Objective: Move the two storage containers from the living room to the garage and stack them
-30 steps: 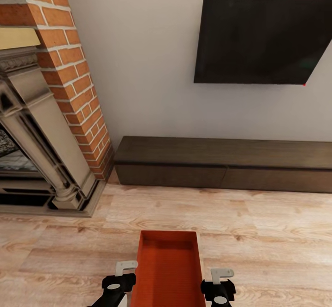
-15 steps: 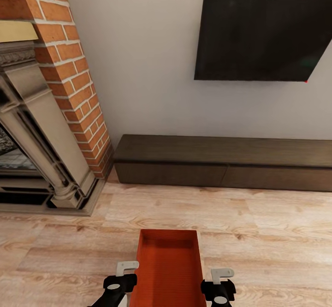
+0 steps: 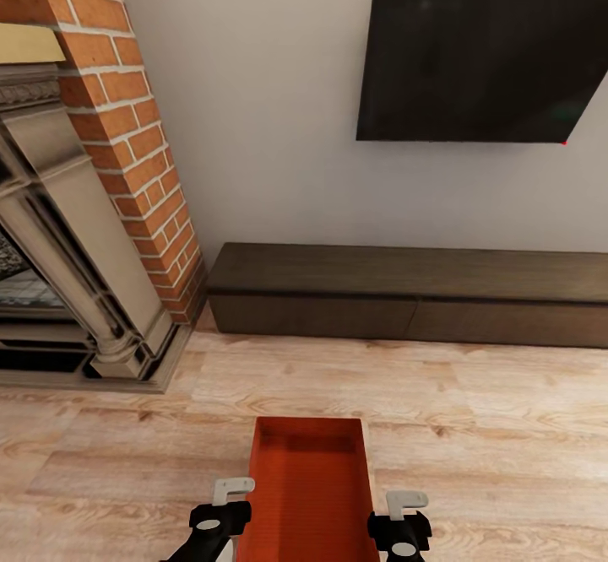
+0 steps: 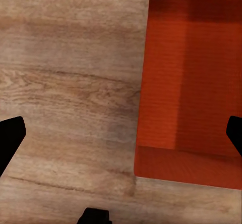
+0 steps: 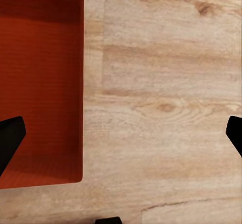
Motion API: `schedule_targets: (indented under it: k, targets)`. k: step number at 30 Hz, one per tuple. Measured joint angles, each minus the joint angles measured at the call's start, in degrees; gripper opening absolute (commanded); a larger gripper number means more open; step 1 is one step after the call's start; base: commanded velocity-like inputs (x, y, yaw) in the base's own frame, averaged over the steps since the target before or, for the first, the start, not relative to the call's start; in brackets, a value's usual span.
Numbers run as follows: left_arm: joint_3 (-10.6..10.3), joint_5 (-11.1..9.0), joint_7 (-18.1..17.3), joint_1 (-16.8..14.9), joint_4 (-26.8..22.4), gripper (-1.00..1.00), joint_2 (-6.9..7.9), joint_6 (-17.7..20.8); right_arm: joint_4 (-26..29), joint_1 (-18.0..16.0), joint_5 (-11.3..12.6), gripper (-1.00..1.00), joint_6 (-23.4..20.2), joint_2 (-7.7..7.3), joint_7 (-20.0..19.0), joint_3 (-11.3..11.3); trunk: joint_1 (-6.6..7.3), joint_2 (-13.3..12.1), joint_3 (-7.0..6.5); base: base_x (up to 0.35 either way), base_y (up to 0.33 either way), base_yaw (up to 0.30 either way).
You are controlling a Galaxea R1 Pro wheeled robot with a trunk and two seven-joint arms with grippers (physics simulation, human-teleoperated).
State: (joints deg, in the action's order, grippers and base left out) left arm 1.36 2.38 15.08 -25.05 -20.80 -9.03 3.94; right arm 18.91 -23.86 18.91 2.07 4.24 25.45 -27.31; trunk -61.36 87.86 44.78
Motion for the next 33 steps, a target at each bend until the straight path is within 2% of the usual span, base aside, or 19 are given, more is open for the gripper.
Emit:
schedule_targets:
  k: [33]
  targets:
    - [0.0,-0.2,0.0,0.0,0.1,1.00,0.19,-0.2,0.0,0.0,0.0,1.00,0.1,-0.08,0.1,-0.1,-7.25,13.2,5.93,0.000,0.000,0.000]
